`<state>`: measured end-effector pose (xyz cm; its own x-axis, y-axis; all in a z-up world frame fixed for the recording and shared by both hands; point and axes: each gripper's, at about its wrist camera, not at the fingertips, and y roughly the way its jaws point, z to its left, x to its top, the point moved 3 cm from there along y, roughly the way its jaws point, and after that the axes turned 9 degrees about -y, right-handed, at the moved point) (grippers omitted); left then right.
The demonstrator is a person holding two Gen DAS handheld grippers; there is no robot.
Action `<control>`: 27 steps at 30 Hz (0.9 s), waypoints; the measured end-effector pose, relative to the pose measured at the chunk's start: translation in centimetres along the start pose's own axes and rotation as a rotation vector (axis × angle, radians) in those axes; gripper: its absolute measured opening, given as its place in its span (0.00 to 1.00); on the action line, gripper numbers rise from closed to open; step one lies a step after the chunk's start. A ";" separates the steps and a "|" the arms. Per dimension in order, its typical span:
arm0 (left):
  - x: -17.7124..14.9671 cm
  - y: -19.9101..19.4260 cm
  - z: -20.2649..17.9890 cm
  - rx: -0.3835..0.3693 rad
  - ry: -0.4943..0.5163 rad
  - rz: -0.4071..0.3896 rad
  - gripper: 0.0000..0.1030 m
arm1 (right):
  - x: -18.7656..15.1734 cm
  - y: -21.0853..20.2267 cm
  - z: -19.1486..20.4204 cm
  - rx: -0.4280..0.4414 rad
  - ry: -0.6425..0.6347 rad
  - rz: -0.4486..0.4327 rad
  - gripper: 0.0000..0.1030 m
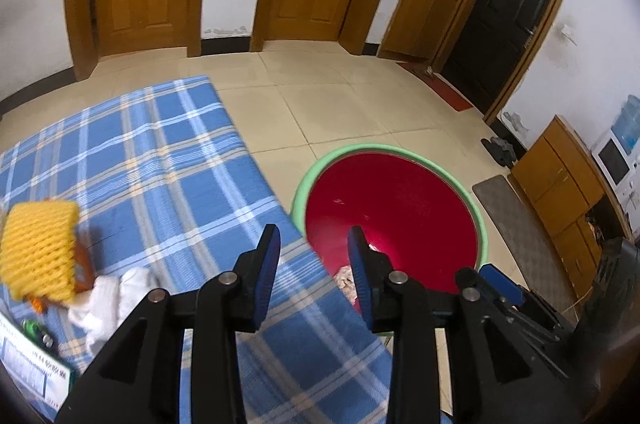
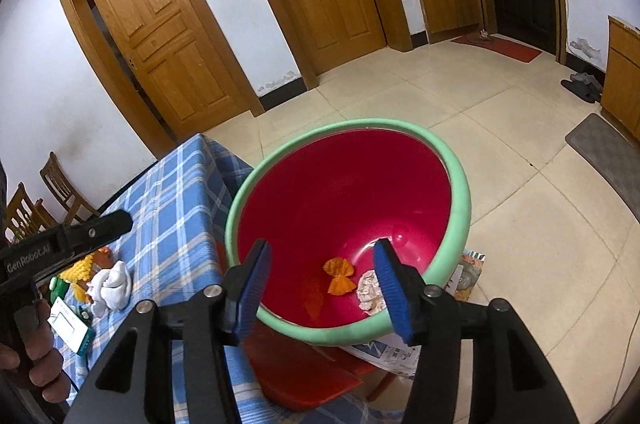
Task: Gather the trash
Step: 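Open the right tool to drop the paper while the left tool drops the orange bundle, then move the left tool to the teal medicine box and grasp it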
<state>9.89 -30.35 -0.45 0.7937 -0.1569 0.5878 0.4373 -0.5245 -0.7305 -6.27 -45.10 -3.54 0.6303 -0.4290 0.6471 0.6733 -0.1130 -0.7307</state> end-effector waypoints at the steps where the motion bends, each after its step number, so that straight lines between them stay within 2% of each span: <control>1: -0.1 -0.4 0.4 0.005 -0.011 -0.003 0.34 | 0.0 -0.2 0.2 0.004 -0.001 -0.002 0.56; 24: -2.9 -9.8 11.1 0.152 -0.237 -0.130 0.34 | 0.2 -3.4 7.2 0.101 -0.112 -0.023 0.65; 27: -3.5 -10.9 12.5 0.170 -0.265 -0.142 0.37 | -0.1 -3.6 8.2 0.113 -0.130 -0.021 0.66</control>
<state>7.65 -13.59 1.07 0.7925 0.1418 0.5932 0.5976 -0.3748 -0.7088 -5.57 -37.33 0.79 0.6556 -0.3072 0.6898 0.7213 -0.0158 -0.6925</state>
